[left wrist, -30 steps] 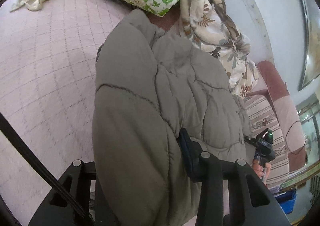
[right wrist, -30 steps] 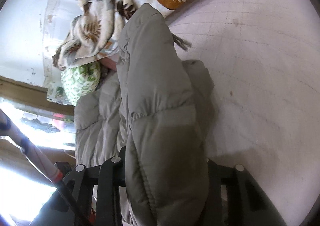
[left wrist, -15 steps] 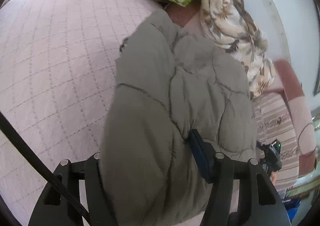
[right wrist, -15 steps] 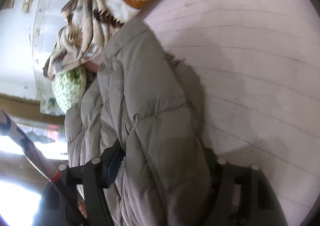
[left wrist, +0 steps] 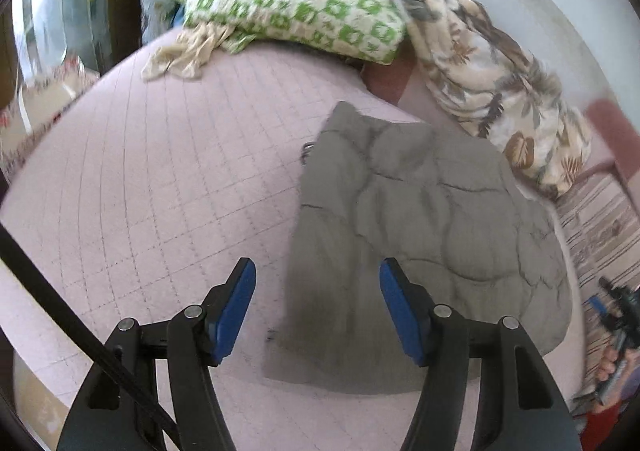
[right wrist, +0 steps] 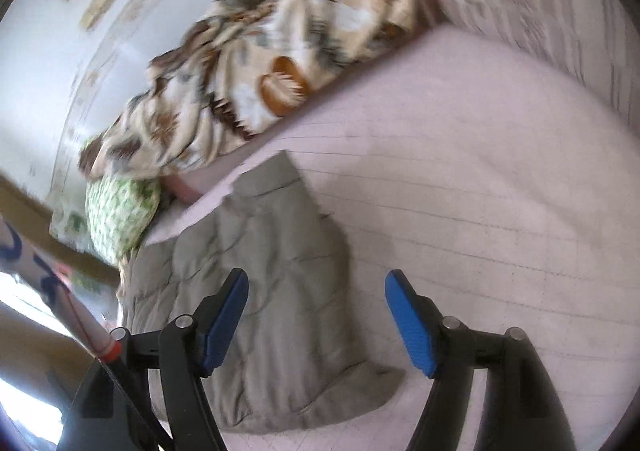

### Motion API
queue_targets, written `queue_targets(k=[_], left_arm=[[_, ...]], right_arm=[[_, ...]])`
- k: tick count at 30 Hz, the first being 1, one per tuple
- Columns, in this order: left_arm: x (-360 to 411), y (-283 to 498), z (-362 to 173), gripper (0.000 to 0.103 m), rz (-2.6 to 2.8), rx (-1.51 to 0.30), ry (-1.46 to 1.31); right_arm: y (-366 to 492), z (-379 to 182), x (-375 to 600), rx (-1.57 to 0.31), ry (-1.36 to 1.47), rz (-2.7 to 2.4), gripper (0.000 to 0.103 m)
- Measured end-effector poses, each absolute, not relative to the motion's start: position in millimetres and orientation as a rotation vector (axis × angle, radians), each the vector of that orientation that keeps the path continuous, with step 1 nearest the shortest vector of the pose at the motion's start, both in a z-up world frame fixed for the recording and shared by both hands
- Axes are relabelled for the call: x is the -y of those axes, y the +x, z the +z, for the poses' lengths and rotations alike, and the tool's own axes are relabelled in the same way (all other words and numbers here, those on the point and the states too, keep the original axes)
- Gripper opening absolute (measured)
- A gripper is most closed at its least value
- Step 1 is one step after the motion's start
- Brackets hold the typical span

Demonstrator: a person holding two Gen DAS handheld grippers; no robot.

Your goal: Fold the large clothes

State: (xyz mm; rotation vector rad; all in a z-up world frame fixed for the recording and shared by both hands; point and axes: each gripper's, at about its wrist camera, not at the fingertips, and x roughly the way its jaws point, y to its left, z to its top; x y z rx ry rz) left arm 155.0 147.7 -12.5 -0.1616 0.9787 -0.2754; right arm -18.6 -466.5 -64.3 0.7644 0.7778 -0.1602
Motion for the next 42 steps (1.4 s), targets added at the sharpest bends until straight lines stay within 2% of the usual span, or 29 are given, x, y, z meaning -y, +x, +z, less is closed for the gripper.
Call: queue_targets(k=[3, 7, 13, 15, 17, 21, 25, 27, 29, 34, 39, 42], left_arm=[[-112.3, 150.8, -6.2, 0.07, -0.316, -0.958, -0.121], [-53.6, 157.2, -14.5, 0.07, -0.36, -0.941, -0.03], [19.2, 201.8, -48.0, 0.071, -0.322, -0.945, 0.167], [27.4, 217.7, -59.7, 0.084, -0.264, -0.933, 0.209], [28.7, 227.4, -67.7, 0.092, -0.234, -0.929, 0.219], [21.8, 240.5, -83.2, 0.098, -0.231, -0.93, 0.164], [22.0, 245.1, -81.5, 0.098, -0.241, -0.939, 0.153], [11.5, 247.8, -70.8, 0.095, -0.266, -0.961, 0.094], [1.6, 250.8, -59.3, 0.095, -0.263, -0.94, 0.056], [4.4, 283.8, -48.9, 0.095, -0.193, -0.92, 0.089], [5.9, 326.5, -76.6, 0.095, -0.069, -0.975, 0.173], [-14.9, 339.3, -95.6, 0.095, -0.058, -1.015, 0.113]], right_arm=[[-8.6, -45.6, 421.1, -0.764, 0.648, -0.103, 0.075], [19.9, -34.0, 353.9, -0.774, 0.513, 0.005, 0.074], [90.2, -62.9, 287.6, -0.823, 0.36, -0.039, 0.074], [112.0, -81.9, 279.3, -0.858, 0.316, -0.075, 0.074], [126.1, -99.9, 277.2, -0.881, 0.289, -0.108, 0.075], [140.7, -124.0, 276.5, -0.898, 0.267, -0.126, 0.08], [149.3, -129.9, 277.9, -0.898, 0.266, -0.124, 0.081], [152.1, -127.6, 278.1, -0.906, 0.259, -0.126, 0.081], [153.2, -113.9, 278.8, -0.92, 0.257, -0.121, 0.081], [160.4, -71.0, 274.6, -0.808, 0.376, -0.058, 0.08], [209.8, -77.6, 242.3, -0.849, 0.325, 0.017, 0.078], [229.8, -94.0, 257.3, -0.904, 0.353, -0.011, 0.077]])
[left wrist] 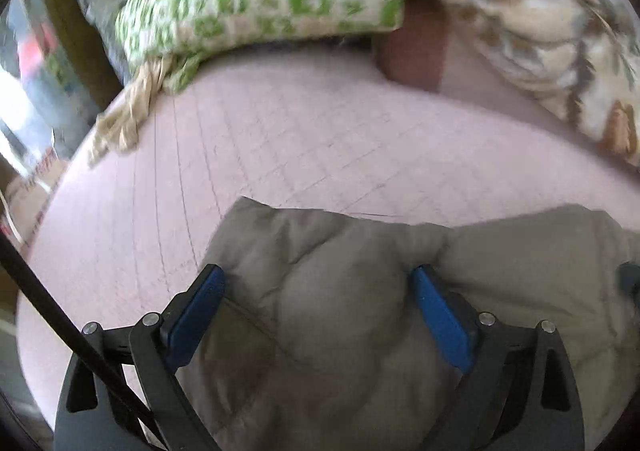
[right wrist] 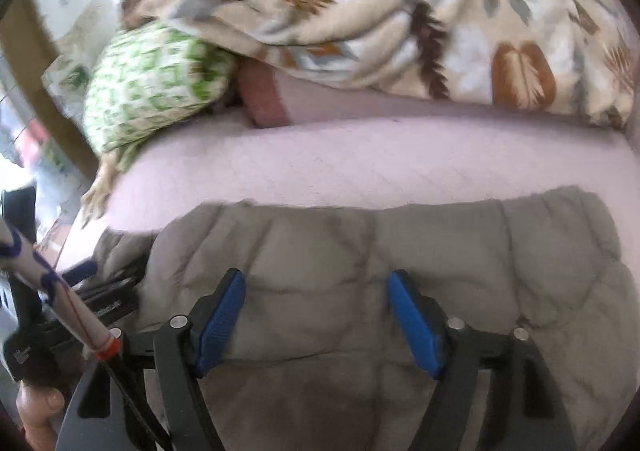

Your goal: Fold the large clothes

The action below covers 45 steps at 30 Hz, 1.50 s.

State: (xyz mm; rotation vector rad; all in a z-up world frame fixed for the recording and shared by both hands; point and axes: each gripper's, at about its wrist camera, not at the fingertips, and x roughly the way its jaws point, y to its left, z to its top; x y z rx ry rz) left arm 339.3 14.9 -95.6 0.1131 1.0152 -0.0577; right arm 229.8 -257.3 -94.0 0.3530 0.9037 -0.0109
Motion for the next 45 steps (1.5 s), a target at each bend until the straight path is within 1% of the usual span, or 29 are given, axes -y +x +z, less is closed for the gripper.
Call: queue_targets(k=[3, 5, 6, 7, 8, 9, 11, 13, 14, 15, 16, 18, 23, 26, 28, 32, 36, 40, 45], left_arm=[[-33.2, 344.7, -104.6, 0.096, -0.057, -1.022, 0.064], [-48.1, 348.4, -109.4, 0.096, -0.077, -1.043, -0.009], [-54.2, 349.3, -110.6, 0.096, -0.085, -1.054, -0.048], [-60.5, 349.6, -111.1, 0.096, -0.094, -1.064, -0.084], [-69.1, 348.9, -110.2, 0.096, -0.104, -1.07, -0.124], [-73.7, 347.1, -107.5, 0.096, -0.108, -1.067, -0.14], [-79.3, 338.0, -96.4, 0.096, -0.103, -1.032, -0.127], [-81.5, 323.3, -79.1, 0.096, -0.086, -0.971, -0.063], [-81.9, 312.7, -68.0, 0.096, -0.074, -0.929, -0.024], [-82.2, 301.1, -56.7, 0.096, -0.056, -0.882, 0.016], [-82.7, 289.5, -46.1, 0.096, -0.033, -0.837, 0.052], [-86.1, 260.2, -21.9, 0.096, 0.002, -0.736, 0.106], [-96.6, 179.5, 31.8, 0.096, 0.127, -0.492, 0.173], [-103.6, 127.4, 60.7, 0.103, 0.186, -0.347, 0.167], [-109.0, 96.3, 75.6, 0.103, 0.19, -0.278, 0.156], [-112.9, 39.5, 94.1, 0.103, 0.142, -0.235, 0.147], [-117.2, -4.5, 102.8, 0.103, 0.092, -0.22, 0.11], [-117.9, -41.6, 108.0, 0.103, 0.079, -0.202, 0.089], [-117.8, -84.5, 111.5, 0.103, 0.042, -0.189, 0.048]], right_arm=[[227.2, -106.4, 301.8, -0.913, 0.409, -0.105, 0.077], [217.8, -120.4, 339.9, -0.933, 0.426, -0.181, 0.074], [207.8, -127.3, 365.4, -0.926, 0.488, -0.173, 0.061], [202.5, -130.0, 377.9, -0.923, 0.518, -0.17, 0.041], [193.0, -133.4, 396.1, -0.925, 0.548, -0.168, 0.033], [186.1, -134.7, 406.1, -0.926, 0.563, -0.169, 0.028], [165.8, -130.2, 426.8, -0.91, 0.586, -0.214, 0.028], [148.0, -117.8, 437.4, -0.89, 0.58, -0.247, 0.034], [140.2, -111.4, 439.8, -0.886, 0.564, -0.272, 0.039], [127.1, -101.9, 441.8, -0.874, 0.533, -0.313, 0.052], [118.7, -94.5, 441.7, -0.854, 0.516, -0.329, 0.056], [96.1, -78.7, 438.8, -0.817, 0.484, -0.331, 0.056], [41.7, -49.2, 419.4, -0.748, 0.449, -0.342, 0.063], [6.7, -32.7, 394.6, -0.691, 0.401, -0.335, 0.07], [-14.2, -22.6, 371.5, -0.653, 0.328, -0.362, 0.076], [-48.0, -13.9, 329.7, -0.602, 0.196, -0.434, 0.08], [-76.0, -13.6, 298.6, -0.579, 0.142, -0.472, 0.083], [-101.3, -14.5, 275.1, -0.555, 0.117, -0.503, 0.086], [-122.3, -15.4, 255.5, -0.54, 0.114, -0.478, 0.086]])
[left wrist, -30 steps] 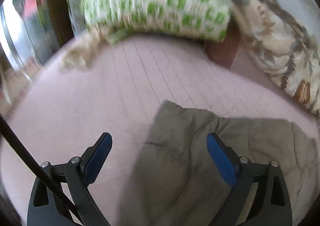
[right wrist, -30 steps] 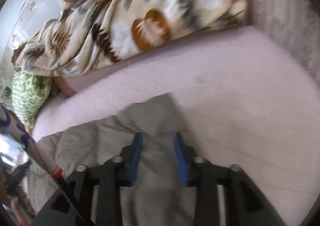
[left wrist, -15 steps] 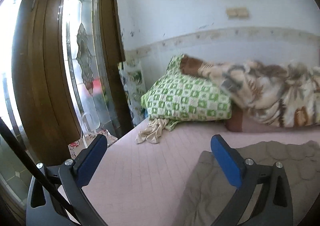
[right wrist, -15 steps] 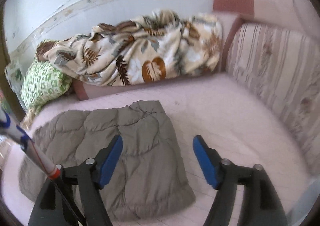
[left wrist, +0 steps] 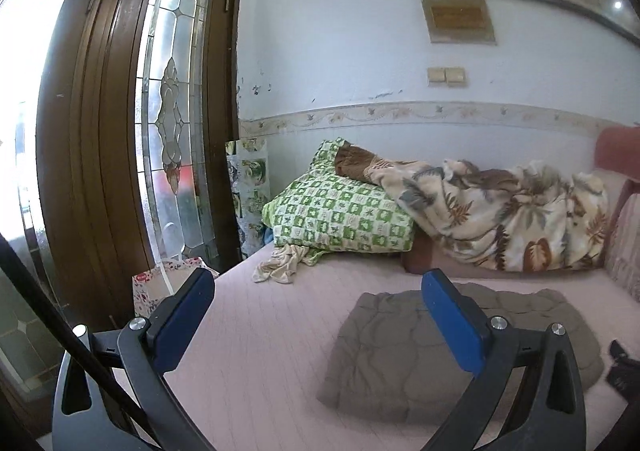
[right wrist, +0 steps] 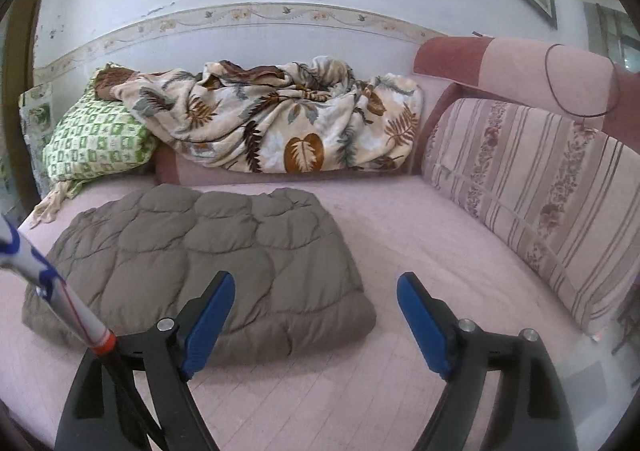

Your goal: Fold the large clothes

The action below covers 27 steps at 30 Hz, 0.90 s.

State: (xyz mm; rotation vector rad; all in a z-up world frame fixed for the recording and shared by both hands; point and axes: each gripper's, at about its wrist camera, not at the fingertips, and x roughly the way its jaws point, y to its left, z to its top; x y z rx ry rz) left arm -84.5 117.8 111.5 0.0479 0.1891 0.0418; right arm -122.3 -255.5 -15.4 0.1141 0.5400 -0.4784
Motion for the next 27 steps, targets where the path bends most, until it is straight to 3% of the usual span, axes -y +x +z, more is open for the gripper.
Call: queue_targets(k=[9, 27], left_arm=[[-102.0, -112.9, 100.2, 0.103, -0.112, -0.284, 0.04], [-70.1, -85.3, 11.9, 0.103, -0.194, -0.595, 0.027]], right_arm=[[-141.3, -20.4, 235.9, -0.544, 0.144, -0.447, 0.086], [-144.6, -76.9, 207.3, -0.693, 0.104, -0.418, 0.086]])
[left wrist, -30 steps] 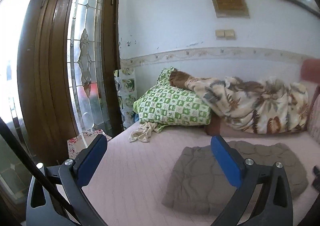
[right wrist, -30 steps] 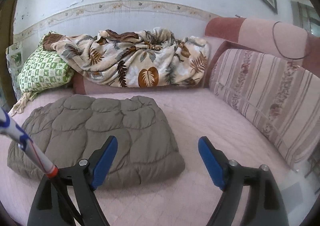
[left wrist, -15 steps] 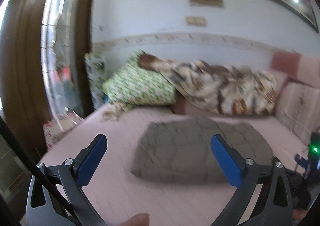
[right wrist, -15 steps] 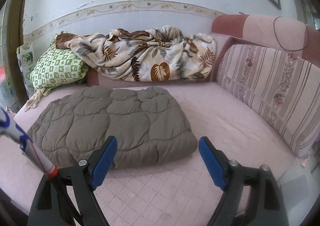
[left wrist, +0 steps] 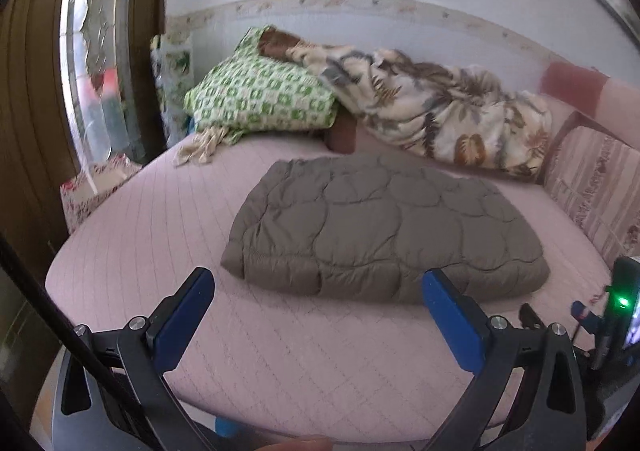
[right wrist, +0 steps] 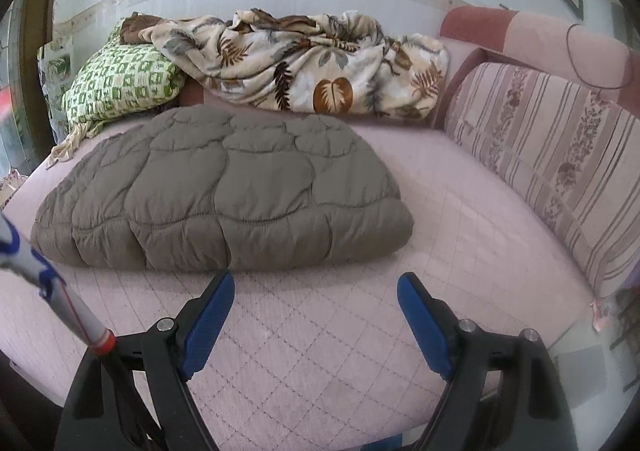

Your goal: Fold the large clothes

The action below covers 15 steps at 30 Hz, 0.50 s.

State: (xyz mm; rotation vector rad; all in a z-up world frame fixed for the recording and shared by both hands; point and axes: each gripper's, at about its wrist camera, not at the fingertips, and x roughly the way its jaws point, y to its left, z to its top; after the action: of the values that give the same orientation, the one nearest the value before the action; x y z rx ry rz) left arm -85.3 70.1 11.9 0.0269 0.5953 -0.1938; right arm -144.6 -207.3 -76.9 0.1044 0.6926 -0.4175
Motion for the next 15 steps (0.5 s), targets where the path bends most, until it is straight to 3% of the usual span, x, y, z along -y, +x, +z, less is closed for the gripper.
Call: queue_targets(k=[15], left_arm=[[-62.6, -52.0, -32.4, 0.103, -0.185, -0.761, 0.057]], right_arm=[[-128.2, -96.0, 198.6, -0.758, 0.082, -0.391, 0.086]])
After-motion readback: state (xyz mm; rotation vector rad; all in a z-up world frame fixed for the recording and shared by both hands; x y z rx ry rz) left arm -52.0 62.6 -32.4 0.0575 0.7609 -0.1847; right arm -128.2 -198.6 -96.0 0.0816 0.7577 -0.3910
